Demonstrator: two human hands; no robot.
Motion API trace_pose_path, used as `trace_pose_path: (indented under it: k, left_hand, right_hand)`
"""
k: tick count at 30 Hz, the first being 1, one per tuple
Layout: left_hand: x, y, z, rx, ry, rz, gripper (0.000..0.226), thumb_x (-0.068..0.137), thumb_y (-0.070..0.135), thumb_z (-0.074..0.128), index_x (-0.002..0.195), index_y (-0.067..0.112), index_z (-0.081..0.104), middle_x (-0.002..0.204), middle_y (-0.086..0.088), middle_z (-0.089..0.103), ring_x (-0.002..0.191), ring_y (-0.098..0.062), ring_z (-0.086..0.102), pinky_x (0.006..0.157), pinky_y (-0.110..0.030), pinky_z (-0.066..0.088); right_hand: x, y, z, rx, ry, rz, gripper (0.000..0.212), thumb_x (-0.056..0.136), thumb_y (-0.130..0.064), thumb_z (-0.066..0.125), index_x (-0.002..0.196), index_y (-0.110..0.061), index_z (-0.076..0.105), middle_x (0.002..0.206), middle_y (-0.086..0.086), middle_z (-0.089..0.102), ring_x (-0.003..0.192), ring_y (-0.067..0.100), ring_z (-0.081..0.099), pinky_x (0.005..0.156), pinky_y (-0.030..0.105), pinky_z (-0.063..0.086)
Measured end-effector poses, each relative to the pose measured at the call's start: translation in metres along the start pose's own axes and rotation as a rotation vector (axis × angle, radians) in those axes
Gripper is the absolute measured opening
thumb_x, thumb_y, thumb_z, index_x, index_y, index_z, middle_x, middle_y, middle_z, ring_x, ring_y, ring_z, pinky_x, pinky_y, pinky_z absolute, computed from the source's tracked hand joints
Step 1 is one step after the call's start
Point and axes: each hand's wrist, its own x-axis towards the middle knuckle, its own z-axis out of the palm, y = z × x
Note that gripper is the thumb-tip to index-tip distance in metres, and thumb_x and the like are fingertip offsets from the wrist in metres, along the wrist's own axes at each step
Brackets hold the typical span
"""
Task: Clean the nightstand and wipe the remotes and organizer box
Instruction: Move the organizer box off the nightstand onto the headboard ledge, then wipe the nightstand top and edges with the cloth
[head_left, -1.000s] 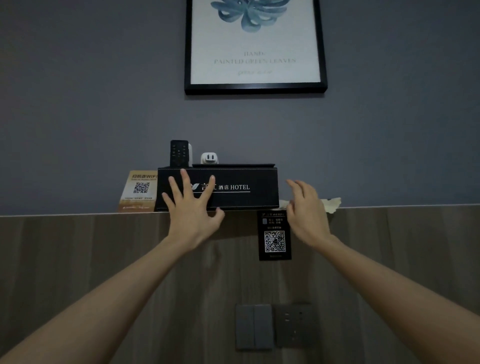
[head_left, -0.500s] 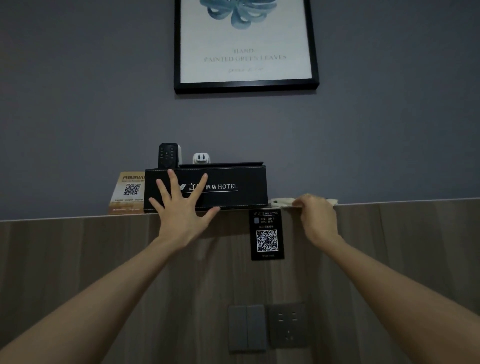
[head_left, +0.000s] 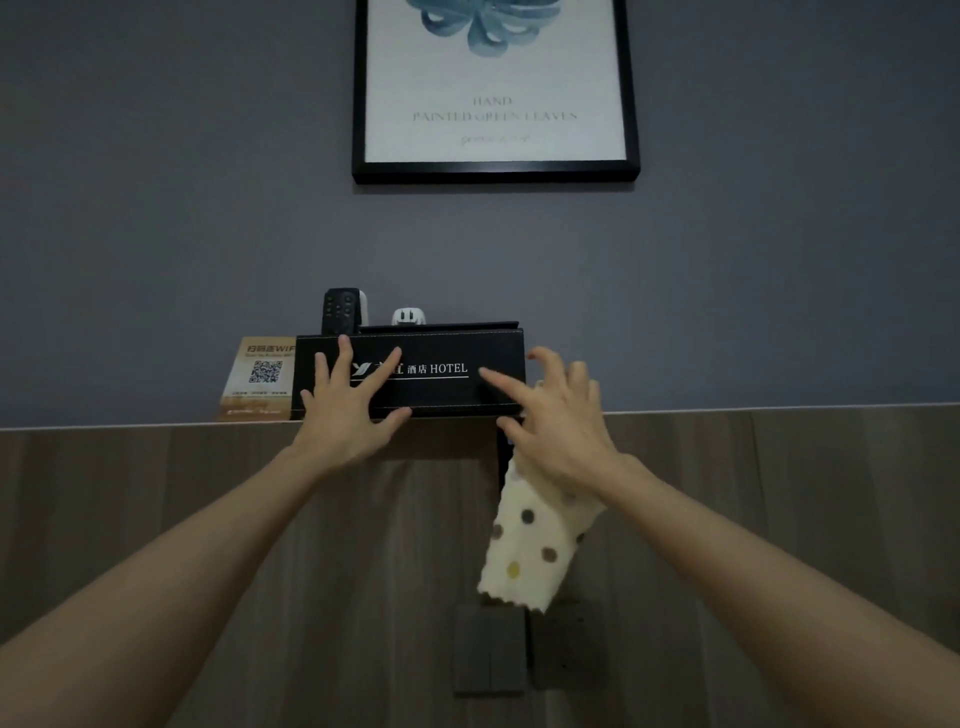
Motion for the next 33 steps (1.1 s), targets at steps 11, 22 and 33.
trace_pose_path:
  k: [11, 22, 33]
  left_hand:
    - [-0.001, 0.001, 0.012, 0.039, -0.058, 0.016, 0.083, 0.087, 0.058, 0.056, 0.150, 0.049, 0.003, 0.156, -0.007, -0.032, 0.142, -0.039, -0.026, 0.114, -0.062, -0.002]
    - [-0.015, 0.036, -0.046, 0.124, -0.074, -0.031, 0.068, 0.094, 0.053, 0.047, 0.152, 0.039, 0.015, 0.163, -0.005, 0.002, 0.148, -0.036, 0.003, 0.118, -0.059, 0.011]
    - [-0.136, 0.108, -0.129, -0.209, -0.069, 0.122, 0.057, 0.091, 0.038, 0.057, 0.145, 0.032, 0.039, 0.145, 0.001, 0.049, 0.132, -0.018, 0.046, 0.104, -0.036, 0.042]
  right_hand:
    - [0.006, -0.012, 0.028, -0.170, -0.024, 0.012, 0.058, 0.098, -0.044, 0.043, 0.150, -0.047, 0.017, 0.153, 0.006, 0.015, 0.117, 0.029, 0.033, 0.092, 0.038, 0.032]
    - [-0.010, -0.041, -0.033, 0.100, -0.119, 0.053, 0.049, 0.089, -0.023, 0.050, 0.137, -0.030, 0.040, 0.146, 0.006, 0.025, 0.120, 0.026, 0.028, 0.098, 0.037, 0.030]
    - [-0.109, -0.079, -0.139, 0.692, -0.169, 0.107, 0.032, 0.085, 0.005, 0.035, 0.105, -0.020, 0.039, 0.118, 0.000, 0.040, 0.103, 0.013, 0.029, 0.082, 0.022, 0.030]
